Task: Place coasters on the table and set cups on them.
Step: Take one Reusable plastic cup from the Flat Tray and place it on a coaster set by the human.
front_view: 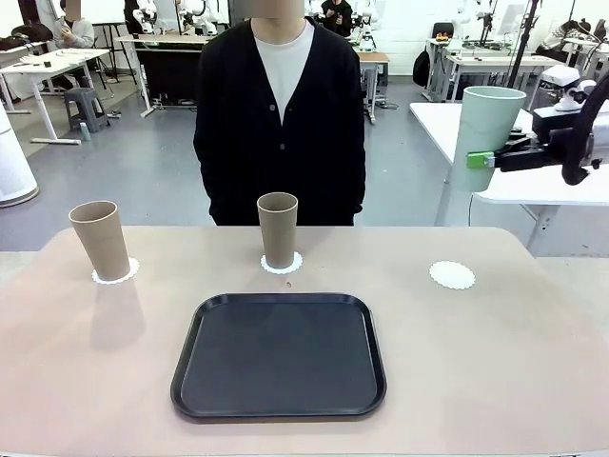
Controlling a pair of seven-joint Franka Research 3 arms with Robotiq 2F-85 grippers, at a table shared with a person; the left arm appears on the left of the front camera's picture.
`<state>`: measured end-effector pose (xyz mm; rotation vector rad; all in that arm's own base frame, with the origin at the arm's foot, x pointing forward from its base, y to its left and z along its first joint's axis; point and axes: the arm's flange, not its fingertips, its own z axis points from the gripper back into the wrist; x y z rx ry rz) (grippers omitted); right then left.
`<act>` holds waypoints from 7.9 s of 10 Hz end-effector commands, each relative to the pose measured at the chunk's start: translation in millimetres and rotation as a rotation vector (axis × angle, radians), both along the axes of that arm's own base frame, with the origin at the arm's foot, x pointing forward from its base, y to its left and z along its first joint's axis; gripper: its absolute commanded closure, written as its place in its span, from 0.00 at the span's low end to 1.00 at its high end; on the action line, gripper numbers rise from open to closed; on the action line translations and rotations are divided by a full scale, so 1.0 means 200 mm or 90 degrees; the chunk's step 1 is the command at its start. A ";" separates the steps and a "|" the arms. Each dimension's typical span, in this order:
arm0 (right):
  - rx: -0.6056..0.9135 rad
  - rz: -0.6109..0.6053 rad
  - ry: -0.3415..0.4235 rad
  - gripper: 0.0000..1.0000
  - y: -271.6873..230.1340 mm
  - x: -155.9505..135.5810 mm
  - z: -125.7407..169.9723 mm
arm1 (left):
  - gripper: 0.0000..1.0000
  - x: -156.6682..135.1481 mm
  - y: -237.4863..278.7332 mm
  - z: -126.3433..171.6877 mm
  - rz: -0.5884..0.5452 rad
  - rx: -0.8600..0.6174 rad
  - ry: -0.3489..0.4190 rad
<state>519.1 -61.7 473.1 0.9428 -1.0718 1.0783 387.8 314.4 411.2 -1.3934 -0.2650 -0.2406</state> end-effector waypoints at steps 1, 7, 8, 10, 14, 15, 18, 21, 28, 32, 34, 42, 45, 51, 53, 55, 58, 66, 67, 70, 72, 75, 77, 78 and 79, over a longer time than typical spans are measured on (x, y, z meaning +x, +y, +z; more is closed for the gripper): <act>-0.006 -0.014 0.014 0.19 -0.17 0.08 0.01 | 0.00 0.00 0.00 0.01 0.002 0.005 0.009; -0.005 -0.018 0.003 0.19 -0.12 0.03 -0.02 | 0.00 0.00 0.00 0.01 0.002 0.005 0.009; -0.005 -0.018 0.003 0.19 -0.12 0.03 -0.02 | 0.00 0.00 0.00 0.01 0.002 0.005 0.009; -0.009 -0.015 0.004 0.19 -0.14 0.05 -0.02 | 0.00 0.00 0.00 0.01 0.002 0.005 0.009; -0.018 0.031 -0.027 0.19 -0.17 0.28 -0.46 | 0.00 0.00 0.00 0.01 0.002 0.005 0.009; -0.017 0.039 -0.009 0.19 -0.18 0.33 -0.59 | 0.00 0.00 0.00 0.01 0.002 0.005 0.009; -0.011 0.060 0.009 0.19 -0.18 0.35 -0.83 | 0.00 0.00 0.00 0.01 0.002 0.005 0.009; -0.007 0.096 0.022 0.19 -0.14 0.30 -0.96 | 0.00 0.00 0.00 0.01 0.002 0.005 0.009; -0.010 0.096 0.044 0.19 -0.15 0.26 -1.08 | 0.00 0.00 0.00 0.01 0.002 0.005 0.009; -0.007 0.090 0.046 0.19 -0.15 0.26 -1.09 | 0.00 0.00 0.00 0.01 0.002 0.005 0.009; 0.011 0.126 -0.014 0.19 -0.11 0.22 -1.08 | 0.00 0.00 0.00 0.01 0.002 0.005 0.009; 0.005 0.135 -0.031 0.19 -0.09 0.28 -1.16 | 0.00 0.00 0.00 0.01 0.002 0.005 0.009; -0.003 0.129 -0.024 0.19 -0.11 0.29 -1.18 | 0.00 0.00 0.00 0.01 0.002 0.005 0.009; -0.006 0.127 -0.018 0.19 -0.11 0.32 -1.22 | 0.00 0.00 0.00 0.01 0.002 0.005 0.009; -0.007 0.127 -0.023 0.19 -0.10 0.33 -1.23 | 0.00 0.00 0.00 0.01 0.002 0.005 0.009; -0.009 0.134 -0.023 0.00 -0.10 0.33 -1.23 | 0.00 0.00 0.00 0.01 0.002 0.005 0.009; -0.024 0.140 -0.025 0.00 -0.11 0.32 -1.23 | 0.00 0.00 0.00 0.01 0.002 0.005 0.009; -0.089 0.118 0.009 0.00 -0.33 0.31 -1.22 | 0.00 0.00 0.00 0.01 0.002 0.005 0.009; -0.105 0.099 0.017 0.00 -0.39 0.31 -1.21 | 0.00 0.00 0.00 0.01 0.002 0.005 0.009; -0.188 -0.020 0.067 0.00 -0.58 0.21 -1.07 | 0.00 0.00 0.00 0.01 0.002 0.005 0.009; -0.240 -0.114 0.069 0.00 -0.57 -0.07 -0.72 | 0.00 0.00 0.00 0.01 0.002 0.005 0.009; -0.396 -0.324 0.180 0.00 -0.54 -0.41 -0.29 | 0.00 0.00 0.00 0.01 0.002 0.005 0.009; -0.474 -0.374 0.194 0.00 -0.48 -0.56 -0.12 | 0.00 0.00 0.00 0.01 0.002 0.005 0.009; -0.490 -0.403 0.191 0.00 -0.44 -0.62 -0.03 | 0.00 0.00 0.00 0.01 0.002 0.005 0.009; -0.495 -0.440 0.192 0.00 -0.41 -0.65 0.02 | 0.00 0.00 0.00 0.01 0.002 0.005 0.009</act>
